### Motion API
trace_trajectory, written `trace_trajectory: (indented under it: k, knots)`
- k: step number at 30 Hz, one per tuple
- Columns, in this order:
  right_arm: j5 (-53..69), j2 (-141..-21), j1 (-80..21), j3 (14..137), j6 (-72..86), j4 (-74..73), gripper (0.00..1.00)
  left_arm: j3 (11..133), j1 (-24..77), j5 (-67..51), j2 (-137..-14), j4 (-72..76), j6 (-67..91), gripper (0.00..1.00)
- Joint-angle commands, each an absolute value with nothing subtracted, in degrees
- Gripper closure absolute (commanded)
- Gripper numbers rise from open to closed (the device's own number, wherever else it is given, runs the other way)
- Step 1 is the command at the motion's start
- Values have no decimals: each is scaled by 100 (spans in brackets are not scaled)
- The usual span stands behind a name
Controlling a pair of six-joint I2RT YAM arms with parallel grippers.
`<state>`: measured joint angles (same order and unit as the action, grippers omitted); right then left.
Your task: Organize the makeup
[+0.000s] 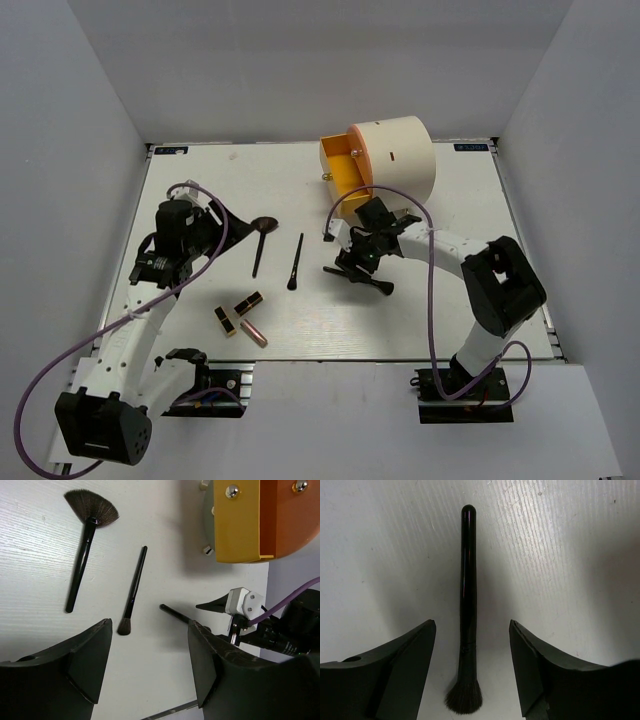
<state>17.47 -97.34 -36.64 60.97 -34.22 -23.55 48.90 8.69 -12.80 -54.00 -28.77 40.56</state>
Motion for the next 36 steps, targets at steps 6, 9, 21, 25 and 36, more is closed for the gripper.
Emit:
trace_trajectory:
  k: [6, 9, 21, 25, 36]
  knots:
    - [1126, -9932, -3876, 5828, -3269, -1802, 42, 4711, 853, -1301, -5308, -2786, 4078, 28]
    - [1029, -9940, -3893, 5705, -3313, -1749, 48, 4676, 853, -1283, -5361, -2804, 4061, 28]
    - [1589, -9818, -3876, 5721, -3603, -2223, 95, 4500, 853, -1239, -5467, -2795, 3973, 28]
    - [2056, -9484, -3780, 6344, -3911, -3013, 100, 4483, 853, -1152, -5546, -2900, 3850, 28]
    - [3068, -9579, -3560, 9883, -3211, -4246, 100, 4570, 905, -914, -6301, -3164, 3375, 27]
